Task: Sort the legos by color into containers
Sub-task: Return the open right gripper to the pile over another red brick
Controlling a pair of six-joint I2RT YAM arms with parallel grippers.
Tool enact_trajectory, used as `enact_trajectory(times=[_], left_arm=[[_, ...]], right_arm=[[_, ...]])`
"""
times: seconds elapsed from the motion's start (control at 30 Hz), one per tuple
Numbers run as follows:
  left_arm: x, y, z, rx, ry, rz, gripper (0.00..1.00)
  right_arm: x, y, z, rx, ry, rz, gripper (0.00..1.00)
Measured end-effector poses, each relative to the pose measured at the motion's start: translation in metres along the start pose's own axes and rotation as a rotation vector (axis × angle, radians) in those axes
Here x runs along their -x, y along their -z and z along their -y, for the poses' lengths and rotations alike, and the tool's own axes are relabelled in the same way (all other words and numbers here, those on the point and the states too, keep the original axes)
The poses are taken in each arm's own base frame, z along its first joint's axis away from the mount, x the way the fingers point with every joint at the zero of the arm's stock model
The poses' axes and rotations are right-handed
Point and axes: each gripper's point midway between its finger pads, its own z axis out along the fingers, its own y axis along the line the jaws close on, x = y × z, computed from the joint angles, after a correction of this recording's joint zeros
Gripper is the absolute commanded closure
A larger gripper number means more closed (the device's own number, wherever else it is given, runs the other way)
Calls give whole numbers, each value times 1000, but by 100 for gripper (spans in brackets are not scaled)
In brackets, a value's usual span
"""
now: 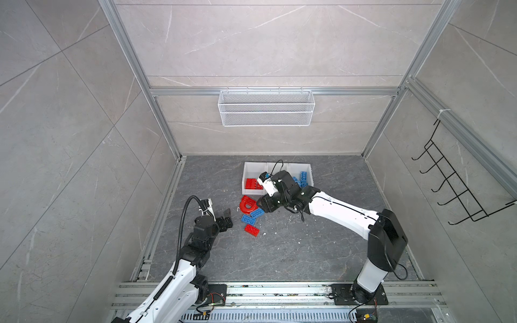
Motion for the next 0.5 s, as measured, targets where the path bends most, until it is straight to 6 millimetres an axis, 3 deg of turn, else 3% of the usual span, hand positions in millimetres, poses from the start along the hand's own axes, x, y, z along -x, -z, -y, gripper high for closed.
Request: enact_trajectory(times=[0.1, 0.17, 0.33, 0.5], left_arm=[[1, 1, 0, 0, 1, 4, 0], [1, 1, 0, 0, 1, 4, 0], [1, 0, 0, 1, 1, 2, 0], [-2, -1, -2, 11, -1, -5, 0]], right_arm=[[-30, -4, -26, 44, 73, -58, 38], [-46, -9, -32, 51, 98, -96, 37], [-62, -25, -27, 33, 128, -144, 36], [-90, -55, -24, 33, 154, -231, 37]])
